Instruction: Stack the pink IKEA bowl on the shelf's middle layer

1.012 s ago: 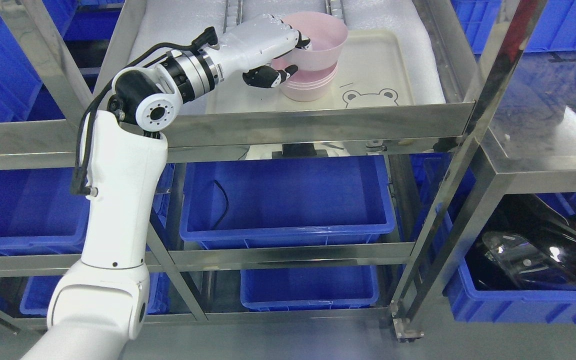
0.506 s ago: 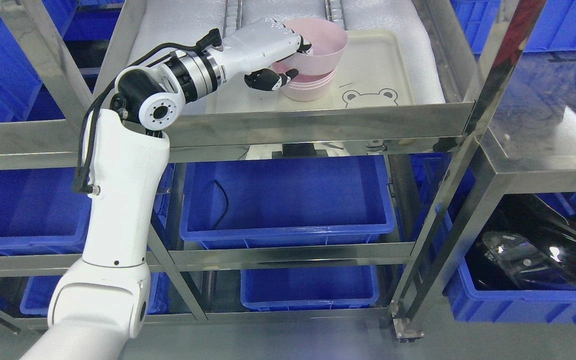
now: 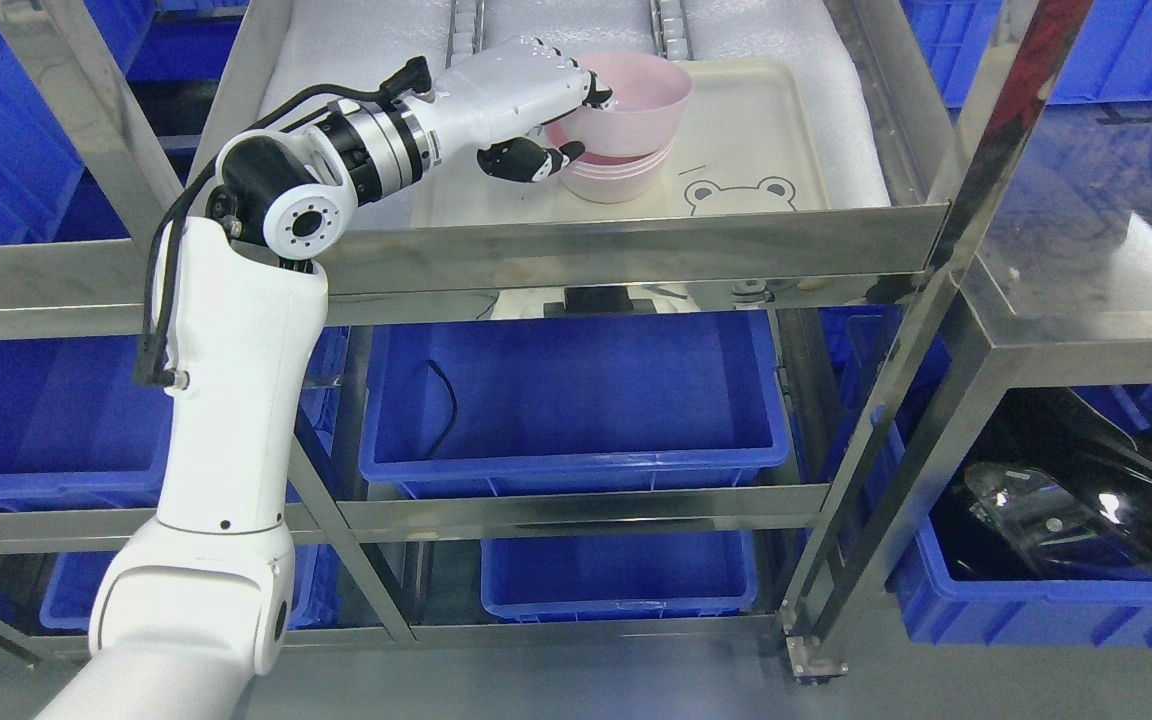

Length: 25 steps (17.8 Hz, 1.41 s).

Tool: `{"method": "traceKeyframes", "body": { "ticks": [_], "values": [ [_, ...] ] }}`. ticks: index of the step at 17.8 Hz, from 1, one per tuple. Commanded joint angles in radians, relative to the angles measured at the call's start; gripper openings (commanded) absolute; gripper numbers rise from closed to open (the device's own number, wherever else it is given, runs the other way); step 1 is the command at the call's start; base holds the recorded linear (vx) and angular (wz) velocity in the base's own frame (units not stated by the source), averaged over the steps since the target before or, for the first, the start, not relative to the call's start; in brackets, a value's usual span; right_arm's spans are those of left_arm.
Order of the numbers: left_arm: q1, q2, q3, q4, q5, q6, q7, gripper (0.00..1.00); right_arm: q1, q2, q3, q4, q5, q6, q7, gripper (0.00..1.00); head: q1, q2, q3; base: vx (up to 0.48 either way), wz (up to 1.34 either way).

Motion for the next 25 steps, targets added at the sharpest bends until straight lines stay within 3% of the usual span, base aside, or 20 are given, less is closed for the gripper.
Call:
{"method": "traceKeyframes", "body": {
  "ticks": [1,3,5,6,8,9,12,14,16,17,20,25],
  "values": [
    [0.002,0.011,0.020,0.001,-0.002,-0.003,0.004,0.53,0.021,-0.017,0.000,-0.017,0.000,-0.001,0.000,1.00,0.0000,0.000,0.000,0.000,0.00],
    [0.002,-0.010,0.073,0.001,0.004,-0.007,0.012,0.61,0.021,-0.017,0.000,-0.017,0.000,-0.001,0.000,1.00,0.0000,0.000,0.000,0.000,0.00],
    [0.001,-0.078,0.142,-0.002,0.073,-0.022,0.012,0.67,0.021,-0.017,0.000,-0.017,0.000,-0.001,0.000,1.00,0.0000,0.000,0.000,0.000,0.00],
    [0.001,-0.117,0.177,-0.002,0.145,-0.023,0.009,0.67,0.021,-0.017,0.000,-0.017,0.000,-0.001,0.000,1.00,0.0000,0.000,0.000,0.000,0.00],
    [0.002,-0.117,0.195,-0.002,0.324,-0.018,0.007,0.67,0.021,-0.017,0.000,-0.017,0.000,-0.001,0.000,1.00,0.0000,0.000,0.000,0.000,0.00],
    [0.010,-0.117,0.181,-0.002,0.413,-0.023,0.006,0.67,0.021,-0.017,0.000,-0.017,0.000,-0.001,0.000,1.00,0.0000,0.000,0.000,0.000,0.00],
    [0.123,-0.117,-0.036,-0.009,0.726,-0.035,0.012,0.71,0.021,-0.017,0.000,-0.017,0.000,-0.001,0.000,1.00,0.0000,0.000,0.000,0.000,0.00],
    [0.227,-0.117,-0.157,-0.029,0.755,-0.102,0.012,0.77,0.021,-0.017,0.000,-0.017,0.000,-0.001,0.000,1.00,0.0000,0.000,0.000,0.000,0.00],
    [0.337,-0.117,-0.265,-0.032,0.755,-0.243,0.012,0.77,0.021,-0.017,0.000,-0.017,0.000,-0.001,0.000,1.00,0.0000,0.000,0.000,0.000,0.00],
    [0.400,-0.117,-0.299,-0.033,0.755,-0.245,0.012,0.77,0.021,-0.017,0.000,-0.017,0.000,-0.001,0.000,1.00,0.0000,0.000,0.000,0.000,0.00],
    [0.601,-0.117,-0.299,-0.031,0.755,-0.245,0.009,0.78,0.021,-0.017,0.000,-0.017,0.000,-0.001,0.000,1.00,0.0000,0.000,0.000,0.000,0.00],
    [0.825,-0.117,-0.208,0.015,0.759,-0.245,0.036,0.84,0.021,-0.017,0.000,-0.017,0.000,-0.001,0.000,1.00,0.0000,0.000,0.000,0.000,0.00]
  ]
}}
